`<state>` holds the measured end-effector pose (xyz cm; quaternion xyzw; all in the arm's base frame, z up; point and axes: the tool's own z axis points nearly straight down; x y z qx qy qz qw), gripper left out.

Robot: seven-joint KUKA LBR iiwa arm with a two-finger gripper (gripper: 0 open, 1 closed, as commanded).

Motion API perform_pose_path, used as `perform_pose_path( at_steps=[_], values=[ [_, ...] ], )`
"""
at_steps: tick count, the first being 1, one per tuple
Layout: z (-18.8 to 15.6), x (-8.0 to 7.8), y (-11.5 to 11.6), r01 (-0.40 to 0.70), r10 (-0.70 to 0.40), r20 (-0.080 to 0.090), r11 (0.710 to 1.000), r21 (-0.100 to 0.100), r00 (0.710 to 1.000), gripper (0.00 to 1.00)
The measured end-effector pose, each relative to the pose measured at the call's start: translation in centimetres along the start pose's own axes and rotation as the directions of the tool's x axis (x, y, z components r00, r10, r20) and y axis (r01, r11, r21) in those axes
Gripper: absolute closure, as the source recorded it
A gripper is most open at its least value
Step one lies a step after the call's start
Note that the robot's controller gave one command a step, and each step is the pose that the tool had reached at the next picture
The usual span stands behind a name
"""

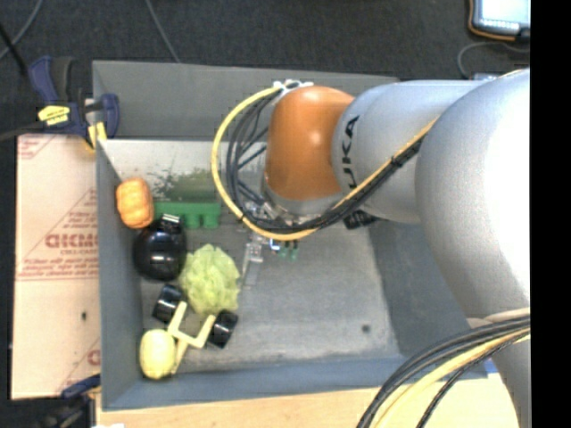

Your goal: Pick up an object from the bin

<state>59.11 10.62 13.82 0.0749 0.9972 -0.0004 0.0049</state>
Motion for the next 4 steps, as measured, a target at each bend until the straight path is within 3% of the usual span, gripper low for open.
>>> perform_pose_path(
  at_steps=[1, 2, 3, 4],
  values=[
    [1.3, 0.4, 3.0, 0.129, -0.129, 0.017, 0.992, -0.005, 0.991, 0.0],
    [4.9, 3.4, 3.0, 0.166, -0.166, 0.005, 0.986, -0.002, 0.986, 0.0],
    [5.6, 3.2, 5.0, 0.135, -0.135, 0.008, 0.991, -0.002, 0.991, 0.0],
    [6.6, 6.7, 7.3, 0.57, -0.57, 0.008, 0.822, 0.005, 0.822, 1.0]
  ],
)
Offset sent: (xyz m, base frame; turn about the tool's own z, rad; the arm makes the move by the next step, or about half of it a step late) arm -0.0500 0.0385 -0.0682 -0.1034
